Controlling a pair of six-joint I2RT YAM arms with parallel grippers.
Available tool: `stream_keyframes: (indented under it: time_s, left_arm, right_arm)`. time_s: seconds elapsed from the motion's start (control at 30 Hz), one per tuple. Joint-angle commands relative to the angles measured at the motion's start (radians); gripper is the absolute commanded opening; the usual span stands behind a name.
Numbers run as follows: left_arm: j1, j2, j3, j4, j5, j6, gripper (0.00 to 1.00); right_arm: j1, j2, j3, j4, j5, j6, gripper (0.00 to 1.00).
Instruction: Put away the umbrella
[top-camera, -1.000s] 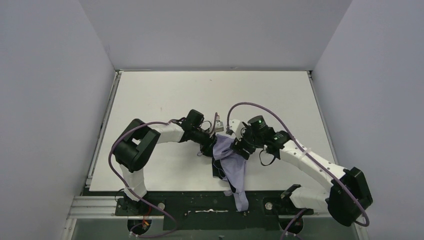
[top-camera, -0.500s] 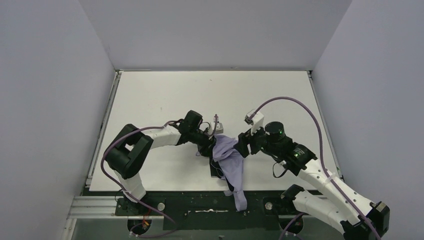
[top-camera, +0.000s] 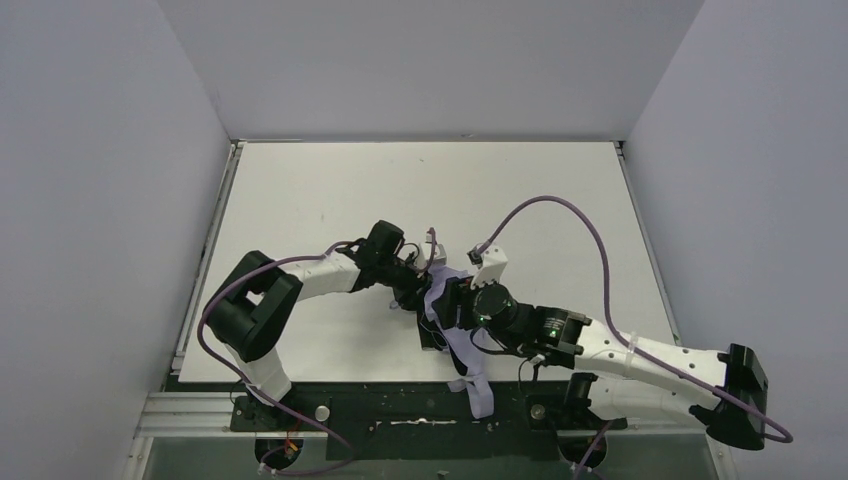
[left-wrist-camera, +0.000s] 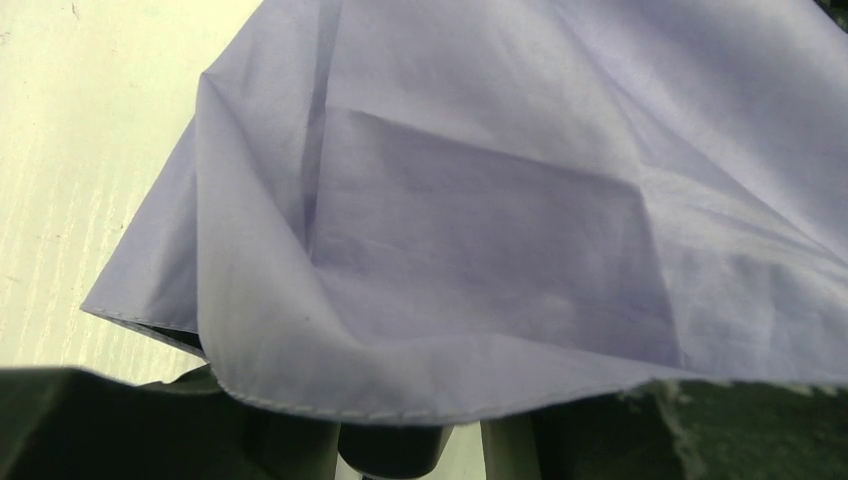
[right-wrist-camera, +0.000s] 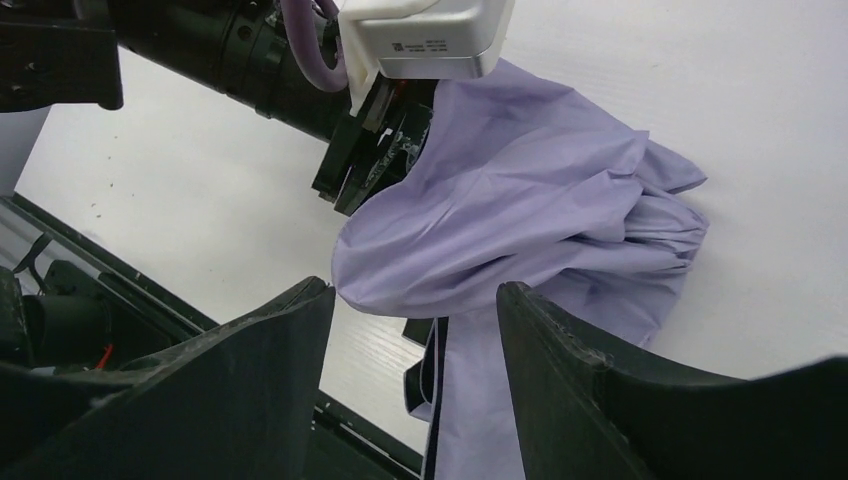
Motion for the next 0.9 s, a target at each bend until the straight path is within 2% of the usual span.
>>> stream_keyframes:
  time_s: [0.0,0.3,0.53,0.77,0.87]
  left_arm:
    - [-0.006,-0.014,0.007,0.011,-0.074,0.021,0.0]
    - [-0.009,-0.015,0.008,0.008,-0.074,0.03,0.0]
    - [-0.009,-0.012,0.01,0.002,-0.074,0.034,0.0]
    - [-0.01,-0.014,0.009,-0.005,-0.071,0.037,0.0]
    - [-0.01,-0.013,0.01,-0.005,-0.071,0.038,0.0]
  right_arm:
    - [0.053,0.079,0.039,0.116,0.187,0.109,0.61]
    - [0.081,0.172,0.11,0.137,0.169,0.027,0.61]
    - [0.13,0.257,0.237,0.016,0.184,-0.096,0.59]
    - [0.148,0.354,0.347,-0.174,0.237,-0.1,0.54]
    - [0.147,0.389,0.362,-0.2,0.237,-0.103,0.54]
